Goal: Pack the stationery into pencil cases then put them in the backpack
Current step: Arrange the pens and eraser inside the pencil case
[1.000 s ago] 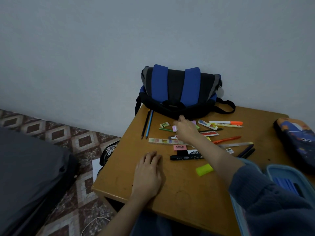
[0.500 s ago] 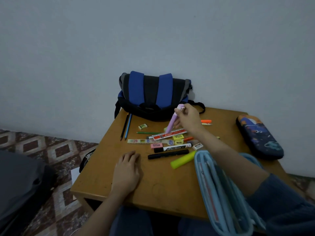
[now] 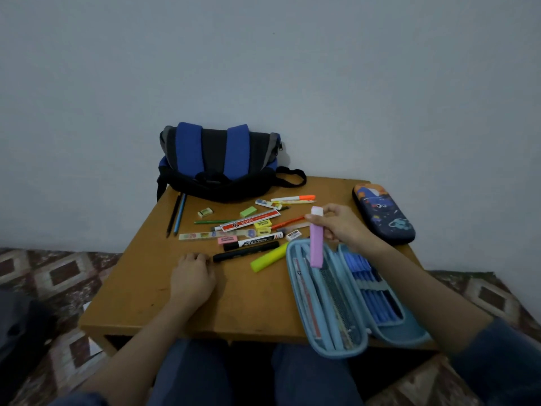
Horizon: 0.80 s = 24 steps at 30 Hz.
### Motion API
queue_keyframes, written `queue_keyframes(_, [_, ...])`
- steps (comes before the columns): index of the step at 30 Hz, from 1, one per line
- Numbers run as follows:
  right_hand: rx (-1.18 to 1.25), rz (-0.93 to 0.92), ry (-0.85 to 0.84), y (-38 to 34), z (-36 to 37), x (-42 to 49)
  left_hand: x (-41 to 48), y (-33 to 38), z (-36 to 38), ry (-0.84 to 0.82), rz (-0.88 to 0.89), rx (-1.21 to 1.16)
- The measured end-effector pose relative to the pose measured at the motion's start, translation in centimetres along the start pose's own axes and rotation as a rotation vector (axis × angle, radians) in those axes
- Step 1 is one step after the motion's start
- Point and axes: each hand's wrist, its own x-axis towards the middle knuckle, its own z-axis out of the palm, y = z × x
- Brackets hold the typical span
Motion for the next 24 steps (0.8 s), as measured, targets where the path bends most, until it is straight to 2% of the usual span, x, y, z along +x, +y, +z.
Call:
queue_keyframes(4, [-0.121, 0.043, 0.014, 1.3, -1.3, -0.9, -1.9, 4.6, 0.7, 0.083, 0.179, -0.037])
queue_keyframes(8, [-0.219, 0.052, 0.003, 1.8, -1.6, -1.9, -3.5, 9.0, 0.9, 0.121, 0.238, -0.094])
queue_keyframes(15, [-0.186, 0.021, 0.121, 3.3, -2.5, -2.8, -4.8, 12.6, 1.3, -0.037, 0.371, -0.177])
queue_keyframes(19, [-0.158, -0.05, 0.2, 4.1, -1.9, -2.6, -5.6, 14.4, 1.5, -0.251, 0.345, -0.118])
queue_keyframes(24, [-0.16, -0.065, 0.221, 3.9, -1.1, -3.0, -6.1, 14.9, 2.0, -0.302, 0.285, -0.14])
